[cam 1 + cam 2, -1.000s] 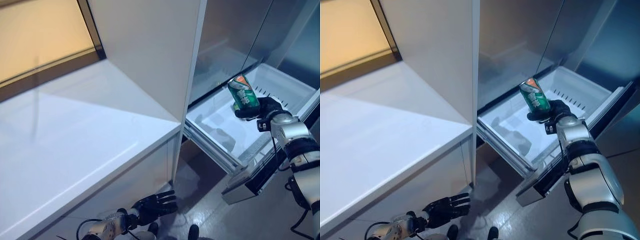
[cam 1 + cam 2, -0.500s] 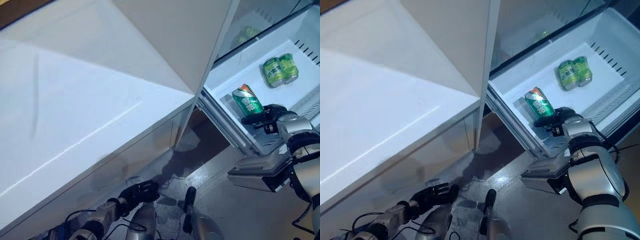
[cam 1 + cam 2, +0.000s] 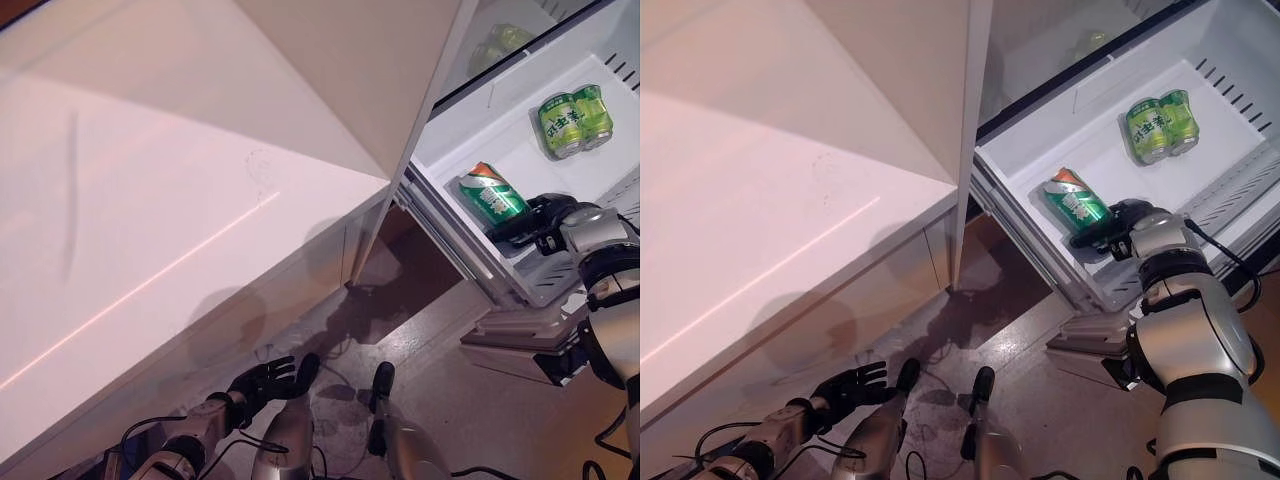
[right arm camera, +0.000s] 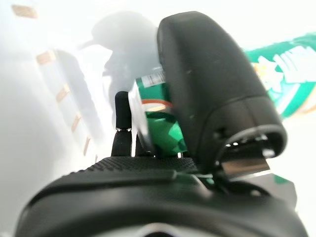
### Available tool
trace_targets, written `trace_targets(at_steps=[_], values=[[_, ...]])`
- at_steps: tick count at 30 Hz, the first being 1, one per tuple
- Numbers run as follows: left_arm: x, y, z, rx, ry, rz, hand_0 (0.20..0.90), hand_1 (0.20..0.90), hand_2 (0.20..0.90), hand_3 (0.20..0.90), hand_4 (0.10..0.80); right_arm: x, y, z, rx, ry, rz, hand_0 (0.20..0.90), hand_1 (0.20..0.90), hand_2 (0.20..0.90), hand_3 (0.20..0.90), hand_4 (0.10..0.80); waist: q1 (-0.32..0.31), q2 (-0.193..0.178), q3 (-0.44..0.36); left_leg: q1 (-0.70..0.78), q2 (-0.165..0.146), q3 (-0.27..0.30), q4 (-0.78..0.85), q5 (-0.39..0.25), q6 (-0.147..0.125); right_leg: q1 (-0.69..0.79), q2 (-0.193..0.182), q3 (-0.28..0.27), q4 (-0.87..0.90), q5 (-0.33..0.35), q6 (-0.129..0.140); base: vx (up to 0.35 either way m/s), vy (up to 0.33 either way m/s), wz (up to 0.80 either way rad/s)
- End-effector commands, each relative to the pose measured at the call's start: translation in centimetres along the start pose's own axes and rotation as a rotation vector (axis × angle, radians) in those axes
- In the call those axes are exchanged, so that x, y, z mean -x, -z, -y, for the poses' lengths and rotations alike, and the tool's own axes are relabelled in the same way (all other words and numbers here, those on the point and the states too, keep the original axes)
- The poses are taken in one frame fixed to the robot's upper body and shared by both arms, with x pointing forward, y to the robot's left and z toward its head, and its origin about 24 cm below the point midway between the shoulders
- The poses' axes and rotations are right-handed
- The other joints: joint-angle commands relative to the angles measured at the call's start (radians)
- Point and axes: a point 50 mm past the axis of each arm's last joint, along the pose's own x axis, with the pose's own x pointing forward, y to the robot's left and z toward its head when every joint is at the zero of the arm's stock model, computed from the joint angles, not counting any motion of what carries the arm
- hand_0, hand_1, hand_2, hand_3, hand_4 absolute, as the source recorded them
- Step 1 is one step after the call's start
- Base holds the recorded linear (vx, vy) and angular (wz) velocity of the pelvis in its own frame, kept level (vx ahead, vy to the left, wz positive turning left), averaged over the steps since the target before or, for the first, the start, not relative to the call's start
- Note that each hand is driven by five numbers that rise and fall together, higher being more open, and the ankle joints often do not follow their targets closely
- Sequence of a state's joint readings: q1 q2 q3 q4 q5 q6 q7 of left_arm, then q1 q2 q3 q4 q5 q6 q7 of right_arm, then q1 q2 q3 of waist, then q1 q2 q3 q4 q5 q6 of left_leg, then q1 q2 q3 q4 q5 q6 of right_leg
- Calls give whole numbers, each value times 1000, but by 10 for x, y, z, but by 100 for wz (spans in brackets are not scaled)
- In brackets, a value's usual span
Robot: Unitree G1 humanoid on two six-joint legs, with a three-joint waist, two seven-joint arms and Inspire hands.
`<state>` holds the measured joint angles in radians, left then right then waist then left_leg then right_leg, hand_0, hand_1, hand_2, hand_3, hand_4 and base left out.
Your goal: Put drinks into fridge and close the fridge
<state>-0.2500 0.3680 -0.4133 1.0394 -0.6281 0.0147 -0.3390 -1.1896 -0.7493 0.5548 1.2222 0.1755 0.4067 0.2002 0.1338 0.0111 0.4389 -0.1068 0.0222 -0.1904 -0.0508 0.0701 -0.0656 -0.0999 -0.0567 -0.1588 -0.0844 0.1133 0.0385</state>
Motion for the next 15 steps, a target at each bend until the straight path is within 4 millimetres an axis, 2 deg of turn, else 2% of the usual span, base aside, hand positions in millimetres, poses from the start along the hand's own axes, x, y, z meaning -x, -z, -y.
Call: trace_targets(at_steps=[1, 8, 13, 15], values=[[-2, -10, 7, -20, 40, 42, 900, 900, 900, 900, 800, 23, -41, 47, 96, 133, 81, 900, 900, 900, 900, 800, 9, -22, -32, -43, -37, 101, -6, 22, 56, -44, -2, 66, 85, -21, -4, 0, 0, 0], [-3, -10, 9, -29, 39, 35, 900, 900, 900, 900, 800, 27, -59, 42, 44, 112, 174, 900, 900, 900, 900, 800, 2, -25, -44, -35, -35, 109, -12, 22, 54, -46, 0, 71, 89, -23, -4, 0, 0, 0], [-2, -7, 7, -25, 24, 29, 900, 900, 900, 900, 800, 39, -88, 39, -157, 116, 410, 900, 900, 900, 900, 800, -17, -30, -56, -23, -31, 123, -13, 16, 53, -42, 2, 80, 92, -27, -4, -15, 37, -1], [0, 0, 5, -16, 8, 24, 900, 900, 900, 900, 800, 52, -103, 40, -278, 128, 579, 900, 900, 900, 900, 800, -34, -37, -66, -11, -28, 134, -14, 8, 53, -36, 3, 87, 93, -29, -3, 2, 48, -4]])
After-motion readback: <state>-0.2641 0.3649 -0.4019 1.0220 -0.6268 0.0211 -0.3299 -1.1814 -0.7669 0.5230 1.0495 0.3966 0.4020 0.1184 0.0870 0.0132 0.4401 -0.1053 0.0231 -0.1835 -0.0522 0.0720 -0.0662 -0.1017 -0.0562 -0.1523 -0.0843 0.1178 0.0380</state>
